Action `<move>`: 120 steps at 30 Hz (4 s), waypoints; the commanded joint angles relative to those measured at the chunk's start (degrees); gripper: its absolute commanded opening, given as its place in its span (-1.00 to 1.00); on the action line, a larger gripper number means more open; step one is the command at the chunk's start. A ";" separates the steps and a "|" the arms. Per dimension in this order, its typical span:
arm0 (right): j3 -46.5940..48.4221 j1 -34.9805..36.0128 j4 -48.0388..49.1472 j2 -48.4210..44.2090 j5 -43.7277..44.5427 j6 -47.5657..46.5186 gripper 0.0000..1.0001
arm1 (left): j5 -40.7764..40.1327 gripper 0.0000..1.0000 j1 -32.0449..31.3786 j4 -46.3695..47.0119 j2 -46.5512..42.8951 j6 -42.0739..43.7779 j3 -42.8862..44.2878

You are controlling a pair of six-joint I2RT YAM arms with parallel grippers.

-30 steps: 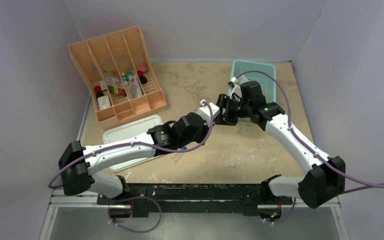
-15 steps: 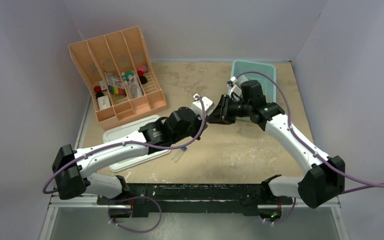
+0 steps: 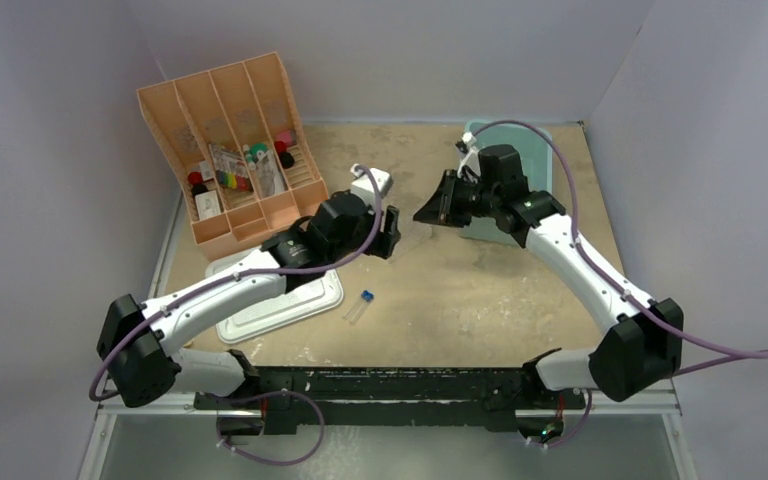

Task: Organize the chemistry lab equipment

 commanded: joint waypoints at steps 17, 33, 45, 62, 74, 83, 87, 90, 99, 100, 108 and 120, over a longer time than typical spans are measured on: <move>6.88 19.72 21.49 13.93 47.21 -31.63 -0.87 | -33.42 0.20 15.28 -17.24 -13.99 -30.37 -3.96; -4.92 24.04 44.67 20.08 50.98 -33.62 -0.89 | -44.02 0.22 15.51 -11.30 -22.31 -22.35 -12.77; -8.14 24.00 46.15 22.48 50.62 -28.47 -0.92 | -45.13 0.22 15.50 -13.22 -23.05 -22.50 -13.01; -7.88 24.04 52.65 28.12 50.84 -29.88 -0.93 | -42.40 0.22 15.52 -11.98 -19.96 -23.77 -13.55; 6.94 24.04 45.17 38.38 62.06 -29.23 -0.95 | -41.63 0.22 15.48 -10.80 -17.39 -24.51 -12.50; 11.52 24.05 42.97 42.41 64.05 -28.79 -0.92 | -41.64 0.22 15.54 -10.19 -16.62 -23.58 -12.55; 13.77 23.62 36.50 41.18 59.19 -22.59 -0.91 | -41.25 0.21 15.48 -10.82 -16.29 -23.30 -12.46; 17.14 22.82 30.45 41.72 57.12 -19.86 -0.90 | -40.87 0.22 15.49 -10.66 -16.29 -23.38 -13.03; 21.43 22.29 24.94 44.81 56.15 -20.52 -0.78 | -40.32 0.22 15.47 -10.04 -16.05 -23.46 -13.54; 21.21 22.26 25.60 44.63 55.88 -20.81 -0.76 | -40.26 0.22 15.53 -10.04 -16.03 -23.51 -13.53; 20.00 22.29 27.15 42.42 54.93 -21.19 -0.43 | -39.84 0.22 15.49 -9.81 -15.76 -23.31 -13.08; 18.79 21.19 21.49 33.25 52.91 -18.49 0.15 | -37.46 0.24 15.48 -11.35 -16.24 -24.49 -10.83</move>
